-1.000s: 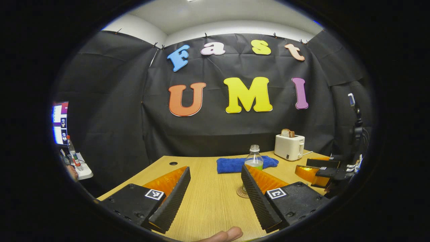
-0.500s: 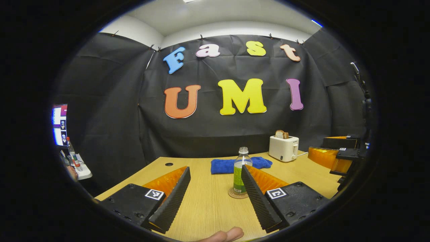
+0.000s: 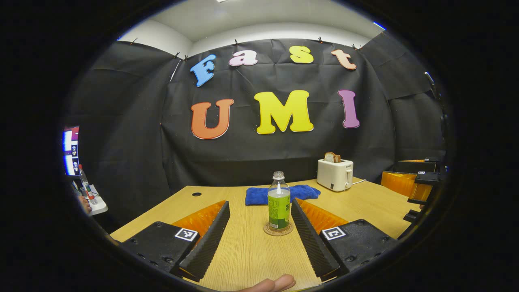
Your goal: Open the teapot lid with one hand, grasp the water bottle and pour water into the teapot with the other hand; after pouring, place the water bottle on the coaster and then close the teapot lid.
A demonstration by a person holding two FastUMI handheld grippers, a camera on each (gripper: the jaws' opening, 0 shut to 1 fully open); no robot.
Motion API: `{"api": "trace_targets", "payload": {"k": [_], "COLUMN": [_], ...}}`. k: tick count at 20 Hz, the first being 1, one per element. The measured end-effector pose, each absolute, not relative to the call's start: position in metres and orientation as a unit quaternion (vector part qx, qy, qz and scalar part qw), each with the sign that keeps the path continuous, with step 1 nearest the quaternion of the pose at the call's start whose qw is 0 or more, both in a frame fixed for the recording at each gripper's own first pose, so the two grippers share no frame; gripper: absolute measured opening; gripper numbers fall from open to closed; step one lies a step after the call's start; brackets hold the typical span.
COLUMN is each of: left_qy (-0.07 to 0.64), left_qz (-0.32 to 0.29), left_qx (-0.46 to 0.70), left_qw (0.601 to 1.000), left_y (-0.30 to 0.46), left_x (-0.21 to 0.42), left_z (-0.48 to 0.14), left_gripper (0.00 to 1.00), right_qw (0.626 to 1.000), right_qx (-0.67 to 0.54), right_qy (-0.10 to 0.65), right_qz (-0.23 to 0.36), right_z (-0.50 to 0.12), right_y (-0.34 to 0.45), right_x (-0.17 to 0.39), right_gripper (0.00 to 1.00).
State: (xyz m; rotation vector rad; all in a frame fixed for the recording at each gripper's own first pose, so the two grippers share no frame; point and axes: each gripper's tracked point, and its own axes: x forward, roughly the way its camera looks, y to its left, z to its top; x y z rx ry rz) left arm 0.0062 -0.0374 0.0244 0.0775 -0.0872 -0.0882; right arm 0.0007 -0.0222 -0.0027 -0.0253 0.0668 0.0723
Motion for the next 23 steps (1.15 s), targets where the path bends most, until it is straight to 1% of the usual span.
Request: {"api": "trace_targets", "payload": {"k": [6, 10, 11, 12, 23], "left_qy": [-0.056, -0.061, -0.062, -0.062, -0.055], "left_qz": [-0.042, -0.041, -0.042, -0.043, -0.045], "left_qx": [0.027, 0.025, 0.026, 0.026, 0.036], "left_qw": [0.997, 0.997, 0.997, 0.997, 0.997], "left_y": [-0.028, -0.024, -0.025, -0.026, -0.029], "left_x": [0.004, 0.003, 0.003, 0.003, 0.006], "left_z": [0.033, 0.037, 0.037, 0.036, 0.031], "left_gripper": [0.95, 0.95, 0.95, 0.95, 0.95], "right_qw": [0.997, 0.997, 0.997, 0.997, 0.998], "right_qx": [-0.019, -0.019, -0.018, -0.016, -0.013], "right_qy": [0.045, 0.04, 0.041, 0.043, 0.048], "right_qz": [0.061, 0.057, 0.055, 0.054, 0.042], "right_z": [-0.011, -0.009, -0.01, -0.011, -0.012], "right_y": [-0.002, -0.006, -0.008, -0.009, -0.02], "right_x": [0.0, 0.0, 0.0, 0.001, 0.004], "right_gripper": [0.95, 0.95, 0.97, 0.95, 0.95]}}
